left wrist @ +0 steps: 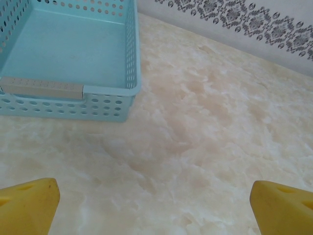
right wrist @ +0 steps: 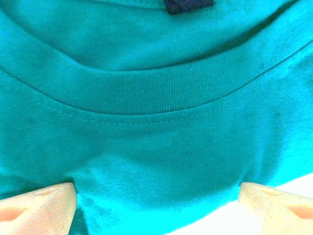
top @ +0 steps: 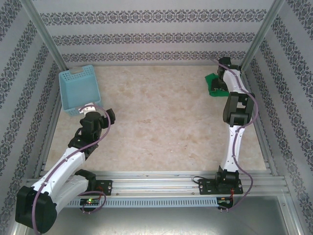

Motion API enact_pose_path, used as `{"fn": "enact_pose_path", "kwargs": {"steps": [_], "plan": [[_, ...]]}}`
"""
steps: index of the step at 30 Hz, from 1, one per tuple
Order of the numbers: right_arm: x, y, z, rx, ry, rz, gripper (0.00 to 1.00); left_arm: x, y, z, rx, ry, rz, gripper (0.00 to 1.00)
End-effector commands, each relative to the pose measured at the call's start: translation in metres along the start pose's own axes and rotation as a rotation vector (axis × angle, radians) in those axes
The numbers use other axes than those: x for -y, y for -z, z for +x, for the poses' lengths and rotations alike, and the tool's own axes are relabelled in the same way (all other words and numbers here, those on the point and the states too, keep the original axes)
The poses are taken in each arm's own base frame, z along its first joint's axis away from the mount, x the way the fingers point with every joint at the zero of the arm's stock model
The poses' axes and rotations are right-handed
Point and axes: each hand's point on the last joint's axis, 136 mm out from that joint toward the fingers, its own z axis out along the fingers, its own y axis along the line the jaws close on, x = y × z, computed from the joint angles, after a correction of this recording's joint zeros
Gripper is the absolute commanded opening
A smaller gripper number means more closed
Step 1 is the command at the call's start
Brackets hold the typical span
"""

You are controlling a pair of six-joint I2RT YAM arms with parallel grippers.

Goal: Fold the inside-out t-shirt

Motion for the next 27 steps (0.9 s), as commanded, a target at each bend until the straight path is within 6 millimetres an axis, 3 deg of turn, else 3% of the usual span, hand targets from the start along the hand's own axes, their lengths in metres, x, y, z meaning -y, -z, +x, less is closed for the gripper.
{"fn": "enact_pose_path", "kwargs": {"steps": [1, 3, 8, 13, 18, 23, 27], "plan": [[-0.001, 0.033, 0.002, 0.011, 0.02, -0.035, 0.86, -0.01, -0.009, 0.0, -0.006, -0.055, -0.07, 1.0], [-0.006, 0.058, 0.005, 0.071, 0.01, -0.072, 0.87, -0.018, -0.017, 0.0, -0.01, -0.096, -0.145, 1.0], [-0.02, 0.122, 0.036, 0.217, -0.034, -0.184, 0.89, -0.027, -0.047, -0.003, -0.002, -0.153, -0.249, 1.0], [-0.028, 0.165, 0.076, 0.372, -0.075, -0.259, 0.96, -0.034, -0.057, -0.016, 0.037, -0.22, -0.284, 1.0], [-0.016, 0.155, 0.108, 0.513, -0.129, -0.252, 0.98, -0.05, -0.056, -0.016, 0.098, -0.325, -0.33, 1.0], [-0.037, 0.146, 0.128, 0.723, 0.012, -0.255, 0.98, -0.05, -0.071, 0.003, 0.129, -0.359, -0.253, 1.0], [-0.041, 0.13, 0.14, 0.785, 0.039, -0.249, 0.98, -0.042, -0.073, -0.001, 0.212, -0.357, -0.159, 1.0]]}}
